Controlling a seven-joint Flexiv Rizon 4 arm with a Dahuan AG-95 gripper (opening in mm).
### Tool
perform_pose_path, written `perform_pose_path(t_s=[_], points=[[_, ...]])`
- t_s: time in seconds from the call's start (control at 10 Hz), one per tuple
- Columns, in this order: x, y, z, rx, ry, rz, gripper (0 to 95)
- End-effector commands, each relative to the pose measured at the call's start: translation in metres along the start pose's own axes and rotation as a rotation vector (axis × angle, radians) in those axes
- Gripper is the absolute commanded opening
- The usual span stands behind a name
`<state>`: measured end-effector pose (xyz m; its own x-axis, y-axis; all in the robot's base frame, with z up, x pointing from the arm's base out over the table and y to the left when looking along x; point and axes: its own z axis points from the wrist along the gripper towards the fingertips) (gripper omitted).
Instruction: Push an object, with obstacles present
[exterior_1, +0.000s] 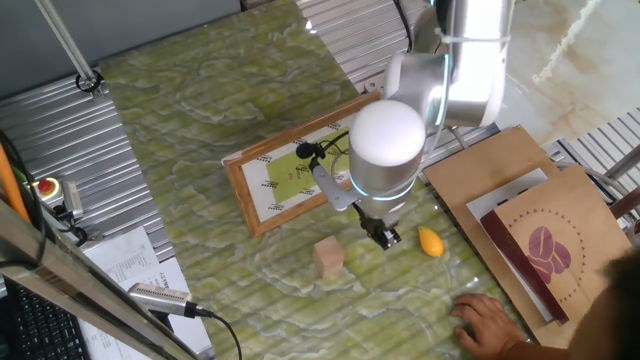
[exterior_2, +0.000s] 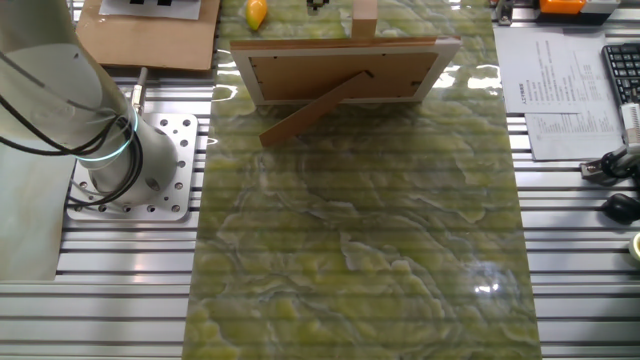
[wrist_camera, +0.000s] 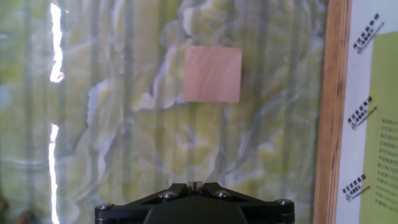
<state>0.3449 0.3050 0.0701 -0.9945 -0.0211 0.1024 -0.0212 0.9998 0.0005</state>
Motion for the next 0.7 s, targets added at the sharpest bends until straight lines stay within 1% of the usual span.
perform_pose_path(t_s=[0.1, 0.2, 0.4, 0.7], points=[[-0.008, 0.001, 0.008, 0.002, -0.003, 0.004, 0.0], [-0.010, 0.001, 0.009, 0.003, -0.003, 0.006, 0.0], [-0.018, -0.003, 0.016, 0.006, -0.001, 0.007, 0.0], [-0.019, -0.005, 0.022, 0.006, -0.001, 0.007, 0.0]])
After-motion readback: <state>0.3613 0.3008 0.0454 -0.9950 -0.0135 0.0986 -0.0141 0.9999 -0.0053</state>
